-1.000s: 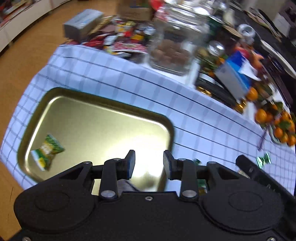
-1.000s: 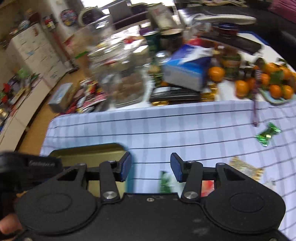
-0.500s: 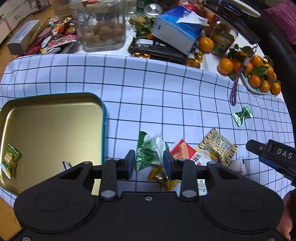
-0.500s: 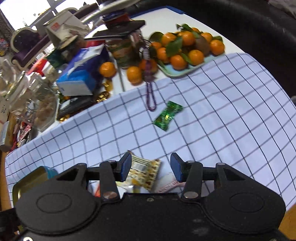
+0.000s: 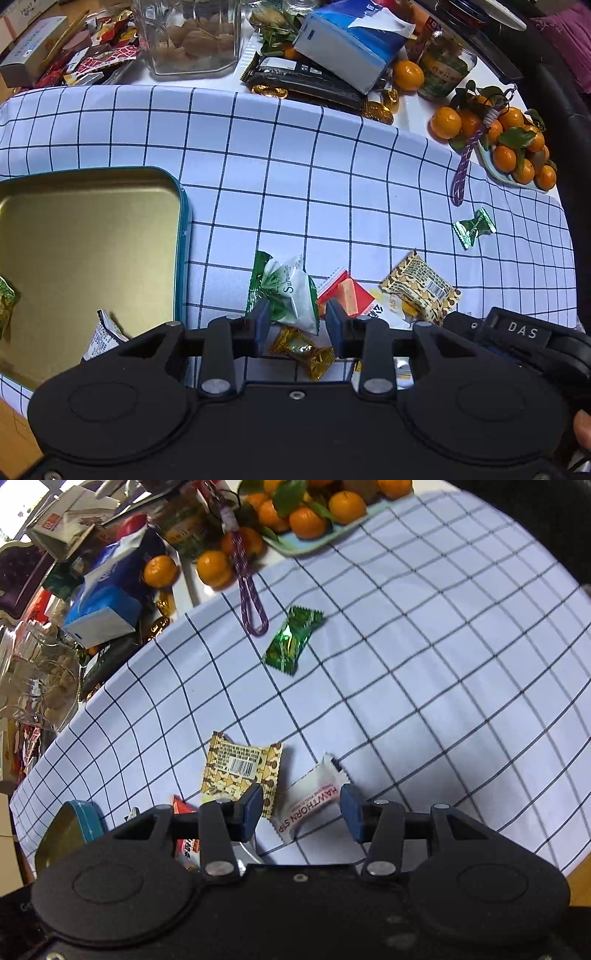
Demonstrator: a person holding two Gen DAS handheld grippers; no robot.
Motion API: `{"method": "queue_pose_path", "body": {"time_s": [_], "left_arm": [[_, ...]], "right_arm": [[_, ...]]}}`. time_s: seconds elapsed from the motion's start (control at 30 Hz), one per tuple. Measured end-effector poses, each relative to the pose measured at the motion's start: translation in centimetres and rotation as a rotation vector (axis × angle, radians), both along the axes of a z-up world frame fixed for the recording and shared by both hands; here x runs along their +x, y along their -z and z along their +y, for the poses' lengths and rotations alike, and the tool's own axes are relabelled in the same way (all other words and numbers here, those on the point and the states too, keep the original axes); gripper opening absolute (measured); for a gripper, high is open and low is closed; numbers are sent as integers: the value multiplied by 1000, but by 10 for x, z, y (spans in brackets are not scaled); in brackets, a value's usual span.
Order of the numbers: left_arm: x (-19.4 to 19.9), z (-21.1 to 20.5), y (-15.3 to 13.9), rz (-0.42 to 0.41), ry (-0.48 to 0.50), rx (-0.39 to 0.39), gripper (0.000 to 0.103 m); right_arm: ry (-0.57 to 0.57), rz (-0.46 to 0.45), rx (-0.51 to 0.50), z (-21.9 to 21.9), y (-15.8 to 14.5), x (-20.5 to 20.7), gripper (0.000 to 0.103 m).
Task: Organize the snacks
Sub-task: 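Lower the left tool onto the green-wrapped snack bag and close it, then grasp the white Hawthorn strip with the right tool while the left tool holds the green bag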
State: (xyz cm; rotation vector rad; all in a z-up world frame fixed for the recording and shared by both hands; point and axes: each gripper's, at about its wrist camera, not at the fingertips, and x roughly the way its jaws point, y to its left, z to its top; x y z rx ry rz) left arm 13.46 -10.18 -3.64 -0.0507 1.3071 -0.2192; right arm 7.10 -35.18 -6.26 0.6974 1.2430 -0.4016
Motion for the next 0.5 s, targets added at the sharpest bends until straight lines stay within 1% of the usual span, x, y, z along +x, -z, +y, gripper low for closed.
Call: {"method": "queue_pose_path", "body": {"time_s": [0.1,0.23,0.33,0.5], "left_arm": [[2,2,1,-5,-9,12,44],[4,4,6,10,-8,14,44],[4,6,7,19,-8,7,44],[6,13,2,11,-30,-21,44]], "right_arm": [[25,1,-9,-1,3,3,50],[23,-8,-25,-3,6,10,50],[18,13,-32,-3,13,12,50],[-62,16,-107,6,10,12,49]]}}
